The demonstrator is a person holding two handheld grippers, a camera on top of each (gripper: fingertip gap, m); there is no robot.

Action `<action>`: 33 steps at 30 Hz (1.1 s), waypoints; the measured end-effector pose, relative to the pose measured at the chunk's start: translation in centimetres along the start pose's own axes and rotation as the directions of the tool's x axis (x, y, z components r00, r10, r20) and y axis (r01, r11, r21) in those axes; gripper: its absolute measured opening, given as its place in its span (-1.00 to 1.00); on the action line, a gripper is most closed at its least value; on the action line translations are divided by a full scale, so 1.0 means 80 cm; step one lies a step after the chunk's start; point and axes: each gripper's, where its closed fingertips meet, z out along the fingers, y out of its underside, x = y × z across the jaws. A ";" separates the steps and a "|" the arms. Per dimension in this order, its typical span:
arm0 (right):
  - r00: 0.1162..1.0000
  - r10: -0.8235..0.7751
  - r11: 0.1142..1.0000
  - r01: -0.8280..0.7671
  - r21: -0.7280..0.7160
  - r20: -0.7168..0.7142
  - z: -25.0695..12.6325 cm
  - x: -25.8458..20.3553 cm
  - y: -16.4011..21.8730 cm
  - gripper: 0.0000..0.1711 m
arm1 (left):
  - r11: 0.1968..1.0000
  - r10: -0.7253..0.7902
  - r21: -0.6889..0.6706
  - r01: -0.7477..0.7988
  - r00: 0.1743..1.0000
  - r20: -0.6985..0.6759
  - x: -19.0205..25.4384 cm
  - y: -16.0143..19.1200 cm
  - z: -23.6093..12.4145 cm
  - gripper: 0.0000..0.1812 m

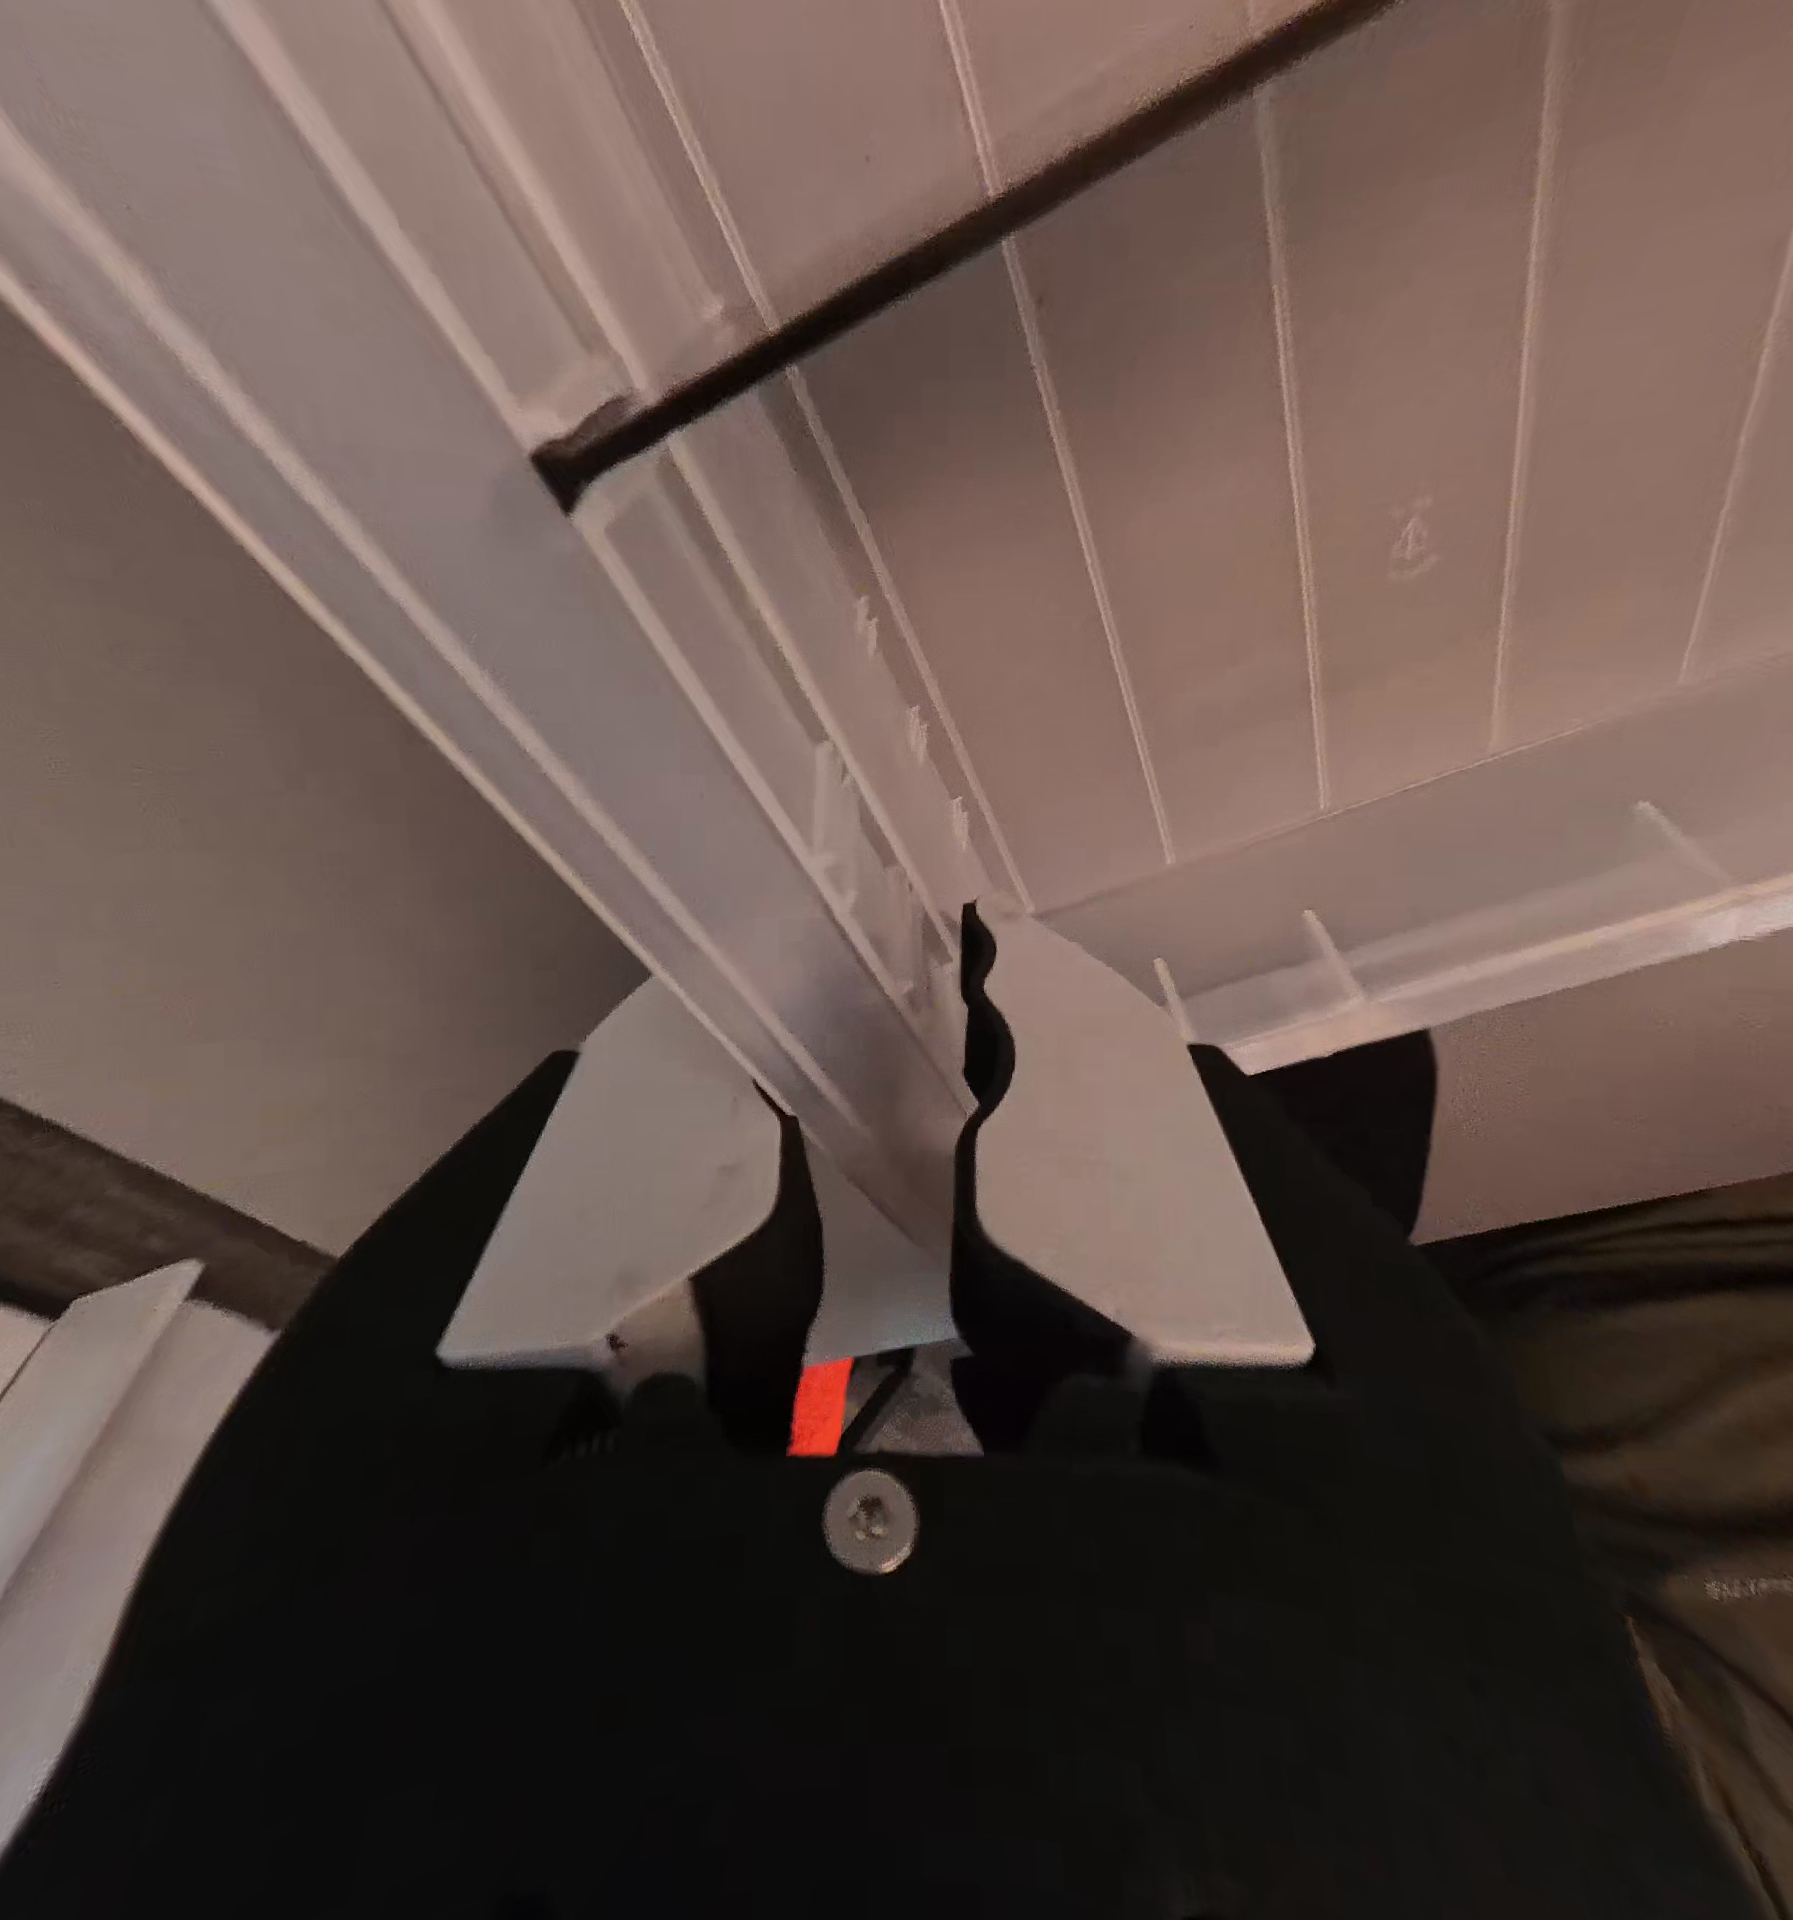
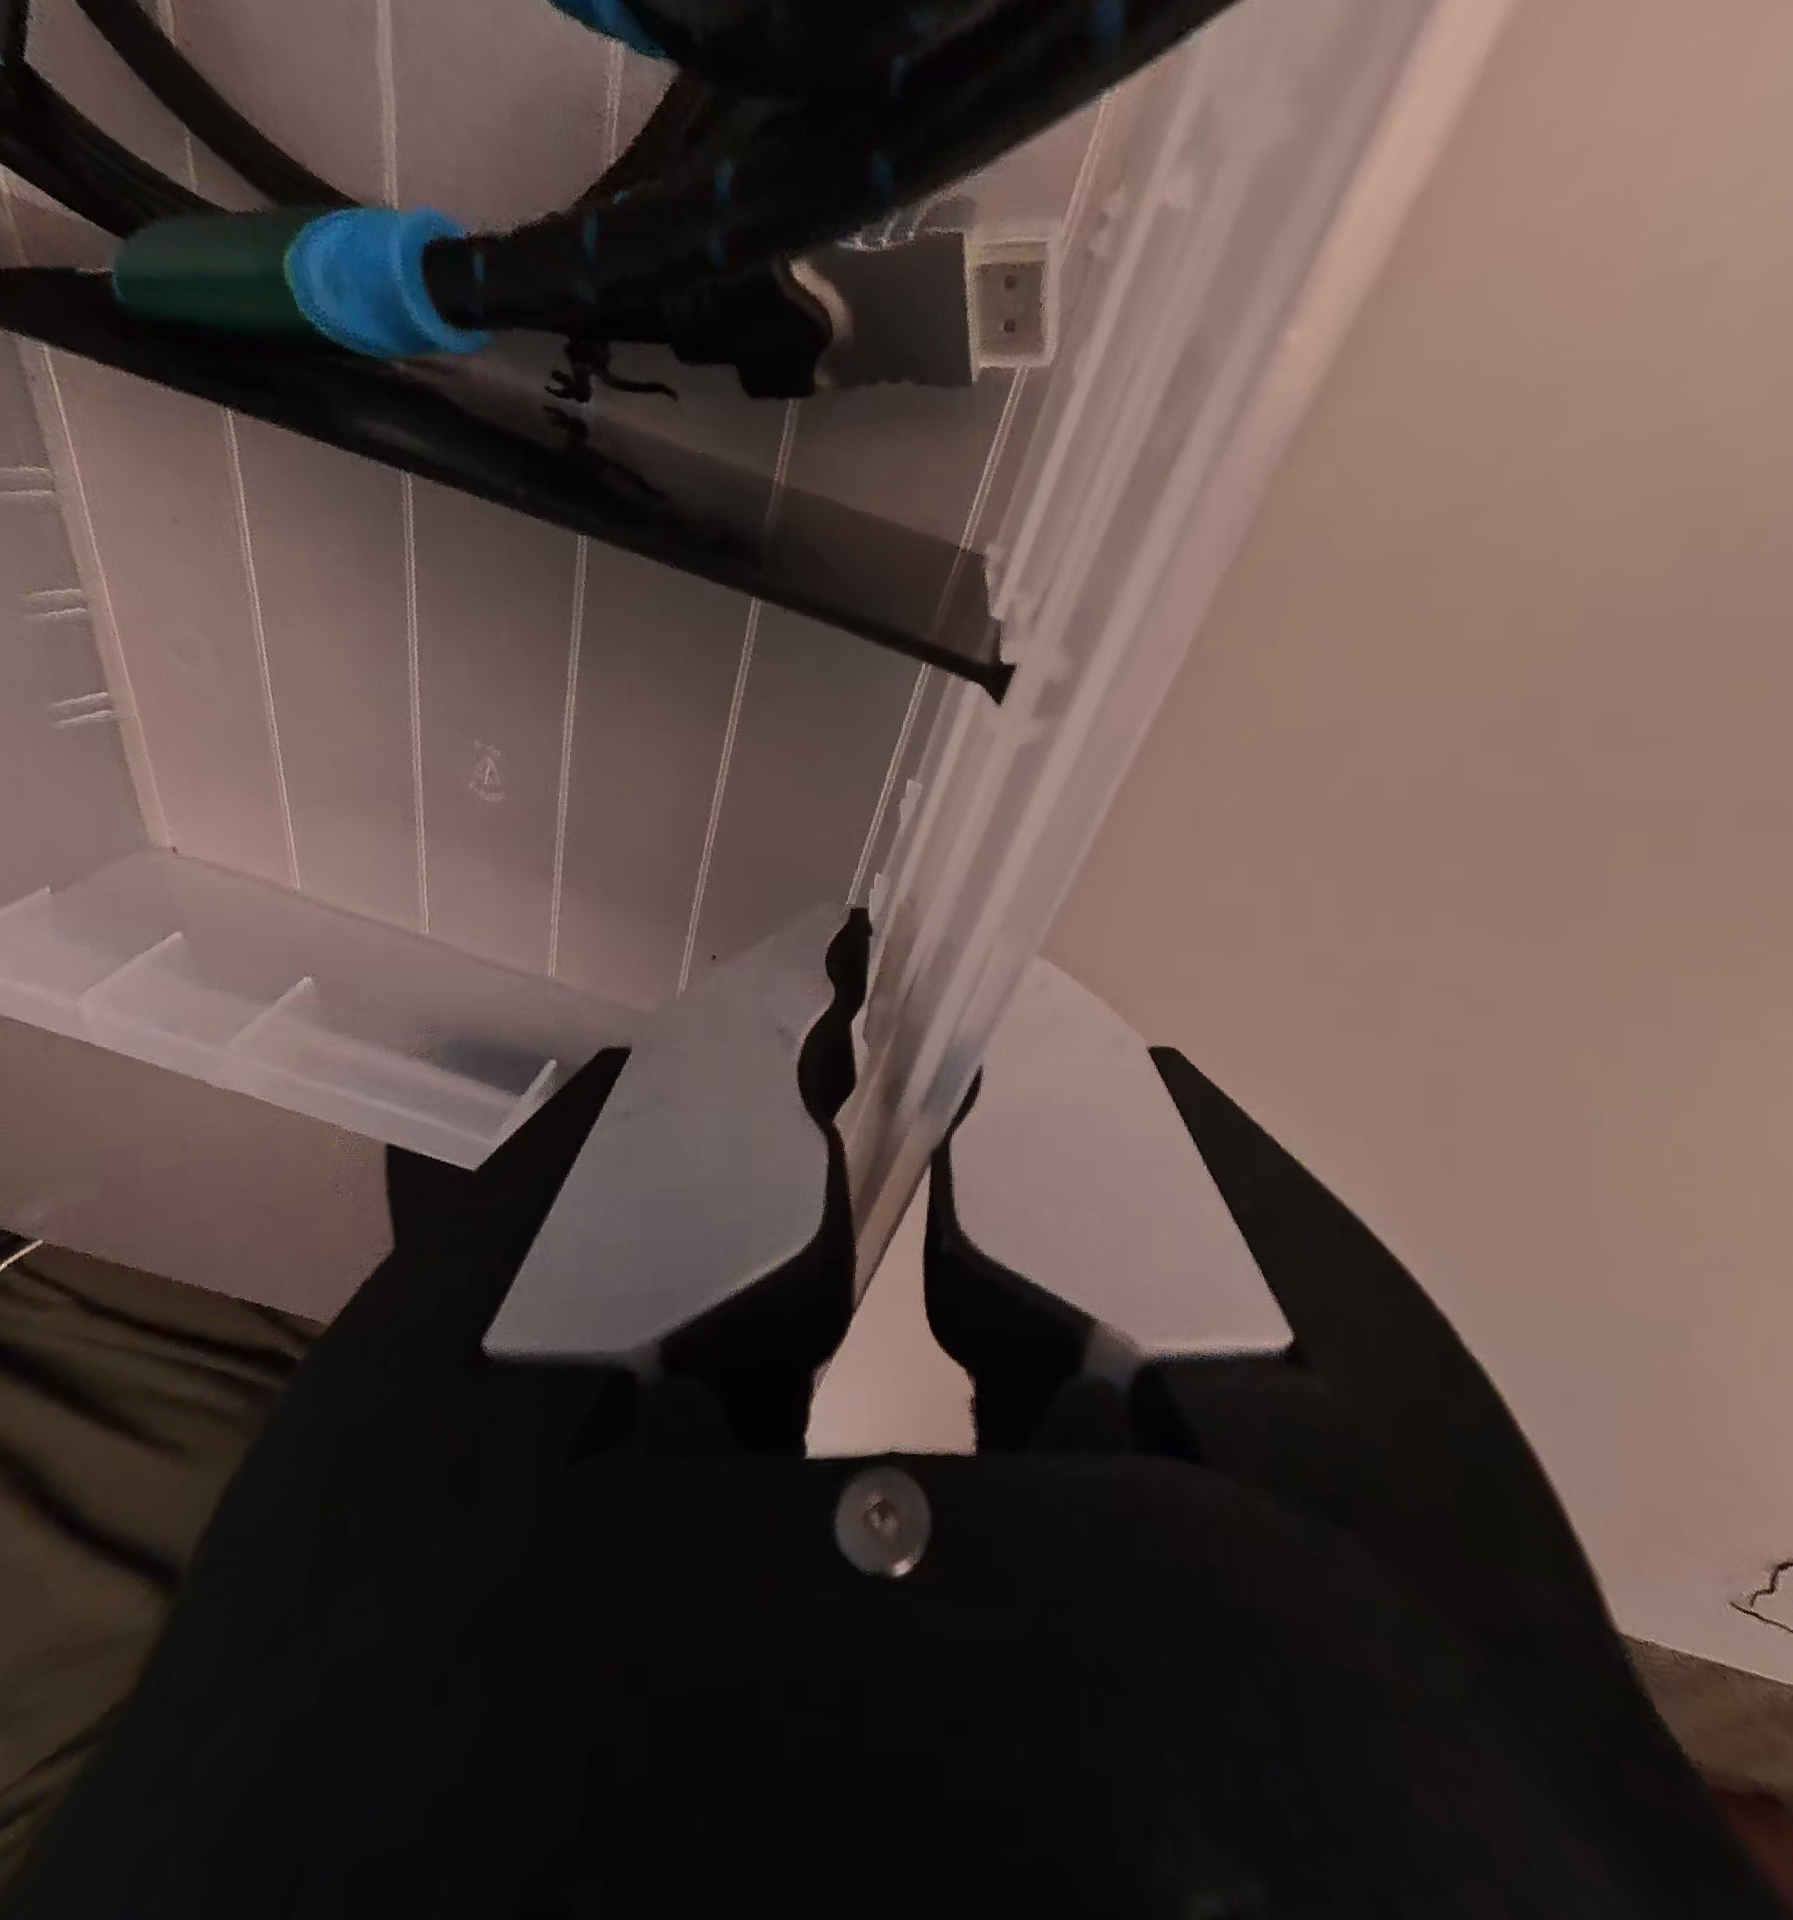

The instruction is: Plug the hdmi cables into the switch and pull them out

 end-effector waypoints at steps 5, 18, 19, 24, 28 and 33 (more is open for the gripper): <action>0.997 -0.078 0.996 0.078 -0.036 0.007 0.008 -0.050 -0.019 -0.90 | 0.997 0.061 -0.047 -0.057 0.994 0.094 0.040 -0.021 -0.003 -0.61; 0.994 -0.025 0.994 0.036 -0.102 0.104 -0.002 -0.091 -0.015 -0.74 | 0.988 0.128 0.064 -0.142 0.976 0.178 0.076 -0.021 -0.044 -0.32; 0.992 -0.014 0.996 0.024 -0.081 0.124 -0.008 -0.092 -0.016 -0.72 | 0.985 0.124 0.100 -0.144 0.975 0.186 0.076 -0.020 -0.053 -0.31; 0.992 0.011 0.998 -0.020 0.067 0.128 -0.054 -0.087 -0.013 -0.70 | 0.952 0.068 0.271 -0.142 0.962 0.265 0.066 -0.009 -0.099 -0.28; 0.998 -0.029 0.960 0.011 0.281 0.059 -0.112 -0.104 -0.018 -0.72 | 0.905 -0.010 0.405 -0.129 0.946 0.324 0.061 -0.005 -0.136 -0.28; 0.962 -0.263 0.769 0.253 0.586 -0.070 -0.188 -0.207 -0.043 -0.73 | 0.866 0.008 0.458 -0.200 0.922 0.388 0.073 0.002 -0.157 -0.28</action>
